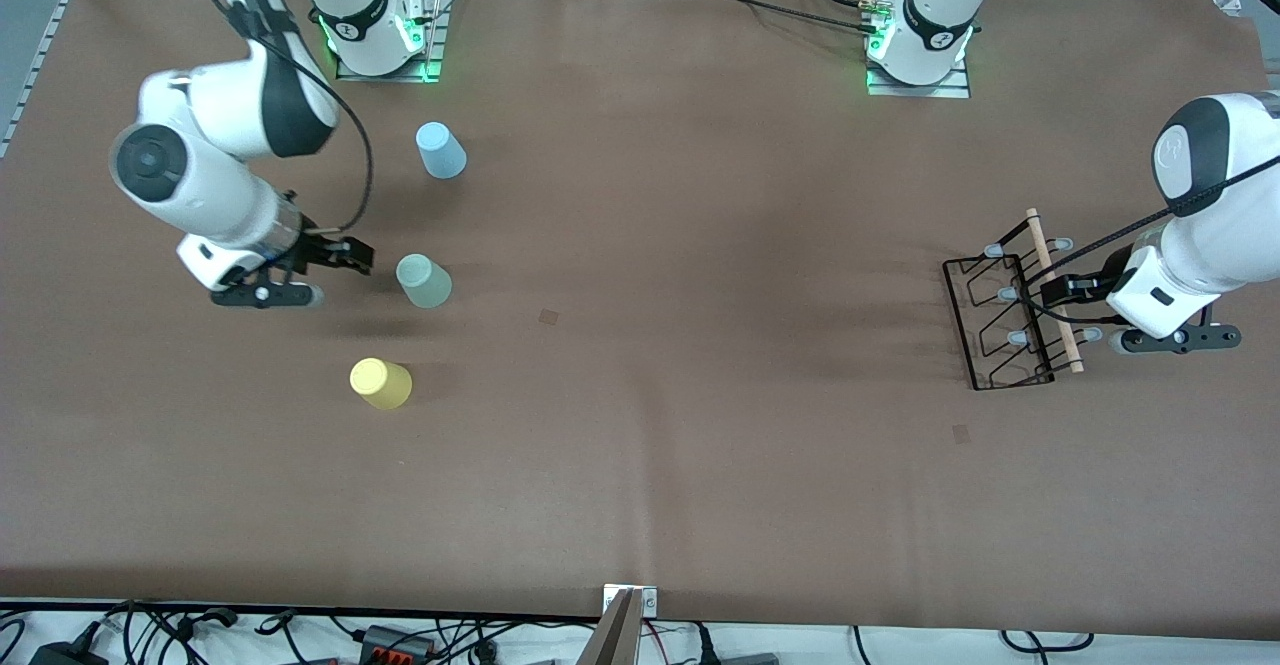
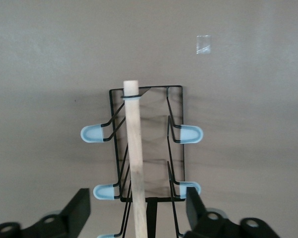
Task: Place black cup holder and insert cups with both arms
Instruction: 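Grasp the teal cup with the right gripper while the left gripper grasps the rack handle, then slide the black rack with the left gripper toward the table middle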
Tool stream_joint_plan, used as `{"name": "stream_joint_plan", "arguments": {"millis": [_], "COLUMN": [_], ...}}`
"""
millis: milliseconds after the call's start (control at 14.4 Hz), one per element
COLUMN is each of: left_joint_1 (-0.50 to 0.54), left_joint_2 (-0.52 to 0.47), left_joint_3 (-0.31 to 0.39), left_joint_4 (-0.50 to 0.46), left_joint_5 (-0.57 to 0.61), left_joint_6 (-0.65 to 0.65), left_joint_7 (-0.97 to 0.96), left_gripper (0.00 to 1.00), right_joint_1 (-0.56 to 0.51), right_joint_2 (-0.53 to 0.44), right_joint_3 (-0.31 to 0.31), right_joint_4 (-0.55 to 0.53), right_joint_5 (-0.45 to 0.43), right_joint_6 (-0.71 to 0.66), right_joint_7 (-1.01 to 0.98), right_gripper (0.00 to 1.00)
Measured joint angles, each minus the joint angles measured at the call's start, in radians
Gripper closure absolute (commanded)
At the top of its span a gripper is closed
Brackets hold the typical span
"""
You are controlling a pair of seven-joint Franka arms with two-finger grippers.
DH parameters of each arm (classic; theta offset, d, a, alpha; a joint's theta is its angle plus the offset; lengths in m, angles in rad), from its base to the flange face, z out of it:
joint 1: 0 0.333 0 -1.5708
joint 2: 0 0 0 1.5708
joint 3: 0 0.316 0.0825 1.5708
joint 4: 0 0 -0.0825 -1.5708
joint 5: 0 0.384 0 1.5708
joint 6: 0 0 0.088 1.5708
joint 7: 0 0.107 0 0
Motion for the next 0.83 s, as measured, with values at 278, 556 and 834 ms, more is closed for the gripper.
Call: {"name": "stream_joint_plan", "arguments": {"millis": [278, 556, 834], "left_joint_1": [0.004, 0.01, 0.016], "left_joint_2": [-0.025, -0.031, -0.031], "left_joint_3": [-0.001, -0.001, -0.001], "left_joint_4": [-0.086, -0.167, -0.189], "left_joint_5": [0.0, 0.0, 0.0], "left_joint_6": [0.067, 0.138, 0.156], "left_joint_7": [0.0, 0.0, 0.0], "left_gripper": [0.33, 0.46, 0.78], "right_joint_1": [0.06, 0.083, 0.083], "right_joint_2": [0.058, 0.086, 0.087], "right_joint_3": [0.001, -0.001, -0.002], "right_joint_4": [-0.001, -0.054, -0.123], "right_joint_5": [0.0, 0.0, 0.0], "right_joint_6": [0.093, 0.203, 0.28], "right_joint_7": [0.084, 0.104, 0.104], "right_gripper": [0.0, 0.0, 0.0]}}
